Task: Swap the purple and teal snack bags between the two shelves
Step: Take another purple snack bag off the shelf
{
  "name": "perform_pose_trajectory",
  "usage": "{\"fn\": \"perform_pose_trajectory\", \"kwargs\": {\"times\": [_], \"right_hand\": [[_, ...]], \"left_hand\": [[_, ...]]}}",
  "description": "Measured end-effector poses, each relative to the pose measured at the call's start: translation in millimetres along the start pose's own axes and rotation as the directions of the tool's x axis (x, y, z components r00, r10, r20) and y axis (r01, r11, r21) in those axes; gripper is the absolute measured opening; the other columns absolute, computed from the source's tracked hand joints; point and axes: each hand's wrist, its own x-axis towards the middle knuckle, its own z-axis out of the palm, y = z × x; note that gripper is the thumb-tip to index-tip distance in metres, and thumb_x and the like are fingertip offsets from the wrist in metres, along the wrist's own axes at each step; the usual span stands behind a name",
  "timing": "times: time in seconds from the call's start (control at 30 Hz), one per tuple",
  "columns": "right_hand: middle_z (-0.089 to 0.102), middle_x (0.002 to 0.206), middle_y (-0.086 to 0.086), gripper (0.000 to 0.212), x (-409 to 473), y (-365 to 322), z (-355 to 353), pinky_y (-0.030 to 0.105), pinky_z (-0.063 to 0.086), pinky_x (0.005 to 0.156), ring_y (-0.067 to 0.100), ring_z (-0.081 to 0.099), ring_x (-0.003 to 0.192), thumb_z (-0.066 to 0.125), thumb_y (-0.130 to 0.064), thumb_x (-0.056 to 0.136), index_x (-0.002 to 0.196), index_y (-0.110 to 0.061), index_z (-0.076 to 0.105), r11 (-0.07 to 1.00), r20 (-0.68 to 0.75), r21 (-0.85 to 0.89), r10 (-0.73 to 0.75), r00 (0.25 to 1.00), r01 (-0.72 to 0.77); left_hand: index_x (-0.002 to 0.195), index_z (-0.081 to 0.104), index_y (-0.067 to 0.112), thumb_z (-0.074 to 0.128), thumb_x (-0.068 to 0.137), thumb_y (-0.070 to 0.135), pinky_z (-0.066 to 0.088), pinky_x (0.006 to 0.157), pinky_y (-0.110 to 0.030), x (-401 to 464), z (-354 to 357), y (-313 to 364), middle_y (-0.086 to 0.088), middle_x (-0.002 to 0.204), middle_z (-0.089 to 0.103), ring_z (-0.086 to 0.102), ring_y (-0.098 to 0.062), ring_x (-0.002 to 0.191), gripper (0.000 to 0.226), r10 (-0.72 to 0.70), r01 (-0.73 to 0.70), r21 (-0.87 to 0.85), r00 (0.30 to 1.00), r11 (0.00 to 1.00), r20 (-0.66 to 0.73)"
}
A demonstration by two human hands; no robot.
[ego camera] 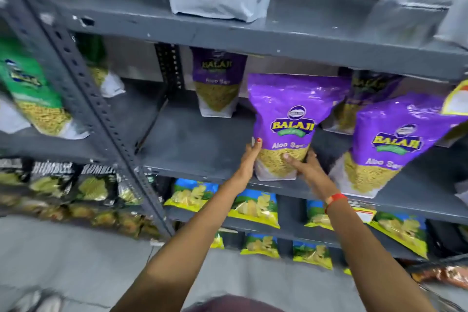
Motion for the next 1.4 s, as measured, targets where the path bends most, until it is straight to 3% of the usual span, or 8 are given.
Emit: {"fn": "perform_pose_trajectory", "kwargs": {"times": [0.07,0.2,0.37,0.5,0.57,0.7,0.9,1.4], "right_hand": [[0.065,0.125,0.019,0.071,1.3,2.1,9.6,0.033,0.057,0.077,0.032,0.064,0.111,0.08,-0.022,0.06,0.124,-0.006,0.051,0.999,-0.015,-0.04,0.022,1.0,-0.022],[0.065,0.124,0.017,0.077,-2.2,14.6,54.6,0.046,0.054,0.092,0.029,0.065,0.11,0.087,-0.019,0.056,0.121,-0.006,0.048,0.998,-0.035,-0.053,0.042,0.999,-0.044],[0.065,0.118,0.007,0.069,7.1,14.7,104.1,0.037,0.055,0.089,0.018,0.065,0.105,0.088,-0.019,0.06,0.115,-0.016,0.046,1.0,-0.071,-0.022,-0.023,0.997,0.022],[0.062,0.099,-0.014,0.066,5.2,18.7,146.0,0.02,0.053,0.076,0.0,0.062,0.091,0.088,-0.02,0.061,0.111,-0.021,0.044,0.999,-0.061,-0.012,-0.044,0.997,0.043],[0.059,0.098,-0.019,0.067,5.5,18.0,166.1,0.023,0.052,0.079,-0.003,0.06,0.09,0.088,-0.025,0.06,0.111,-0.023,0.044,0.999,-0.034,-0.022,-0.042,0.999,0.042],[0.06,0.097,-0.017,0.072,13.9,12.7,193.7,0.041,0.054,0.092,0.014,0.063,0.1,0.091,-0.035,0.053,0.106,-0.023,0.044,0.997,0.024,-0.07,-0.026,0.999,0.027],[0.057,0.106,-0.004,0.074,11.0,16.4,204.2,0.042,0.053,0.092,0.022,0.059,0.11,0.092,-0.031,0.052,0.104,-0.025,0.04,0.986,0.062,-0.151,-0.066,0.996,0.075],[0.059,0.123,0.005,0.084,-9.8,19.7,209.8,0.047,0.054,0.095,0.021,0.058,0.115,0.089,-0.041,0.052,0.118,-0.023,0.039,0.991,0.101,-0.115,-0.057,0.993,0.069]], "left_hand": [[0.096,0.053,0.023,0.064,0.043,0.08,0.042,0.102,-0.038,-18.1,-6.7,13.0,0.0,0.108,0.059,0.054,-0.016,0.104,0.078,-0.014,0.014,0.022,1.0,1.0,0.002],[0.099,0.05,0.023,0.046,0.087,0.045,0.041,0.1,-0.036,-26.9,-44.8,24.0,-0.007,0.121,0.054,0.054,-0.013,0.102,0.025,0.027,-0.028,-0.019,0.998,0.999,-0.058],[0.118,0.05,0.017,0.061,0.047,0.079,0.046,0.098,-0.041,-10.5,-82.7,39.9,-0.009,0.124,0.058,0.058,-0.022,0.112,0.095,0.072,-0.079,-0.053,0.99,0.995,-0.125],[0.118,0.053,0.016,0.054,0.069,0.064,0.044,0.103,-0.047,-9.6,-116.5,51.7,-0.012,0.127,0.058,0.058,-0.025,0.113,0.068,0.093,-0.104,-0.055,0.979,0.993,-0.179],[0.122,0.052,0.014,0.047,0.078,0.056,0.044,0.103,-0.045,-11.0,-136.4,57.1,-0.015,0.13,0.057,0.056,-0.028,0.118,0.061,0.095,-0.108,-0.052,0.975,0.993,-0.202],[0.125,0.049,0.013,0.037,0.091,0.047,0.046,0.099,-0.04,-10.9,-163.6,69.7,-0.009,0.12,0.061,0.058,-0.025,0.112,0.049,0.089,-0.106,-0.048,0.96,0.993,-0.265],[0.123,0.048,0.017,0.031,0.093,0.046,0.052,0.082,-0.026,-12.0,-175.8,72.1,0.002,0.108,0.062,0.06,-0.011,0.098,0.045,0.106,-0.124,-0.049,0.957,0.991,-0.27],[0.129,0.044,0.021,0.03,0.09,0.054,0.047,0.096,-0.037,-36.6,-185.9,70.5,-0.004,0.127,0.055,0.054,-0.02,0.117,0.053,0.099,-0.095,0.027,0.961,0.995,-0.257]]}}
